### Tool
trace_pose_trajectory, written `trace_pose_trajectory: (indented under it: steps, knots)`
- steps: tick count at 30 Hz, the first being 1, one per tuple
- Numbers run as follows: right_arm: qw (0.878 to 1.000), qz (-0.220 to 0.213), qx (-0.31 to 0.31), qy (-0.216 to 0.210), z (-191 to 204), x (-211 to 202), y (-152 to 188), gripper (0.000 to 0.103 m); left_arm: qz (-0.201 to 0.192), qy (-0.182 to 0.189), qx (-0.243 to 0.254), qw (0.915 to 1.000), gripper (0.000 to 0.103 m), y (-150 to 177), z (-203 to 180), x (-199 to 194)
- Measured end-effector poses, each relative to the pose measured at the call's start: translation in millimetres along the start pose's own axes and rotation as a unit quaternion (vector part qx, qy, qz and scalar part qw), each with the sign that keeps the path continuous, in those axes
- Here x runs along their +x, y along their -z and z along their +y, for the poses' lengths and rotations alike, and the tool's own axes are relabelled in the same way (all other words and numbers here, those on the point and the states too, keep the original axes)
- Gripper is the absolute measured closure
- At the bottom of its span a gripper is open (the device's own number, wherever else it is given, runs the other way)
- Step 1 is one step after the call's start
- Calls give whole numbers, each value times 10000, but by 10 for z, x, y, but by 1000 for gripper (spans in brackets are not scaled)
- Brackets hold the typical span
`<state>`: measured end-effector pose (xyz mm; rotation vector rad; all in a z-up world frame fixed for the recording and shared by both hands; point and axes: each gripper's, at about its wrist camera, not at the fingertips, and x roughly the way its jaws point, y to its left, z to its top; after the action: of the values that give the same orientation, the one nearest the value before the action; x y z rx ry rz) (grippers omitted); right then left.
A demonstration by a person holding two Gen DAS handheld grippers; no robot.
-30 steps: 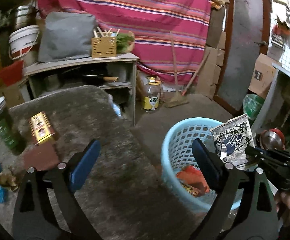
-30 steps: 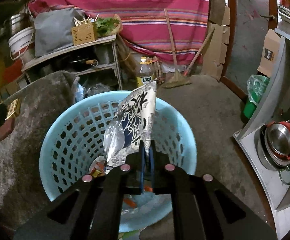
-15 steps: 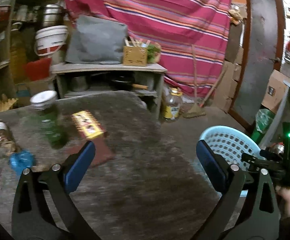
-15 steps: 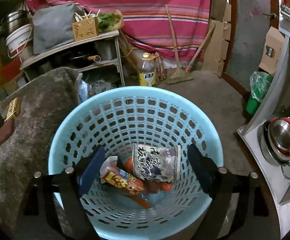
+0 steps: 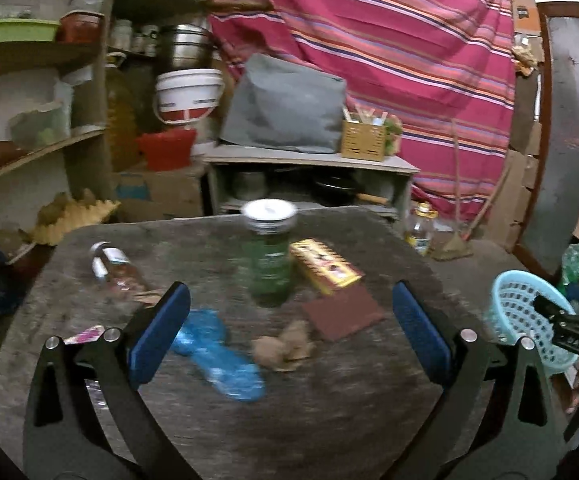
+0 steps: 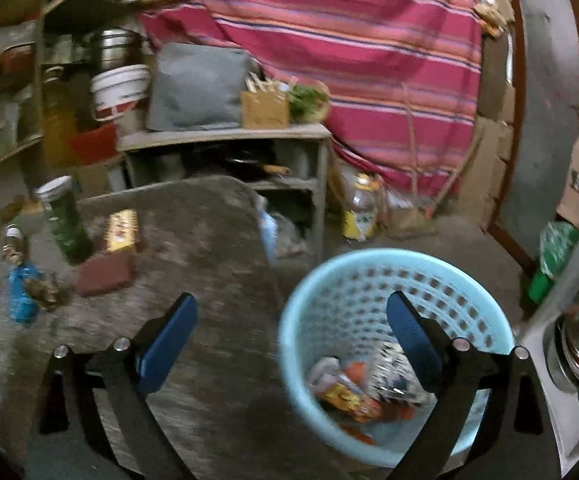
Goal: Collect trash
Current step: 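Move both open tools back over the table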
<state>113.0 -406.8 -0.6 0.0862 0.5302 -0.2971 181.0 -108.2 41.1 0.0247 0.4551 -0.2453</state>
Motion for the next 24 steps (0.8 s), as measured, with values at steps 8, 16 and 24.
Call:
trace_pose_trajectory:
  steps: [8,16,24]
  knots:
    - [9982,44,-361,-484,690,111,-19,8,45,-367,-158,9992,5,208,432,69]
    - [9956,137,-594,-714,1164,251,10,8,208,-542,-371,9976,5,273,809,186]
    - [9949,228,-752,-634,1373,426,58,7,467,-821,-262,9952,5,418,1029,314]
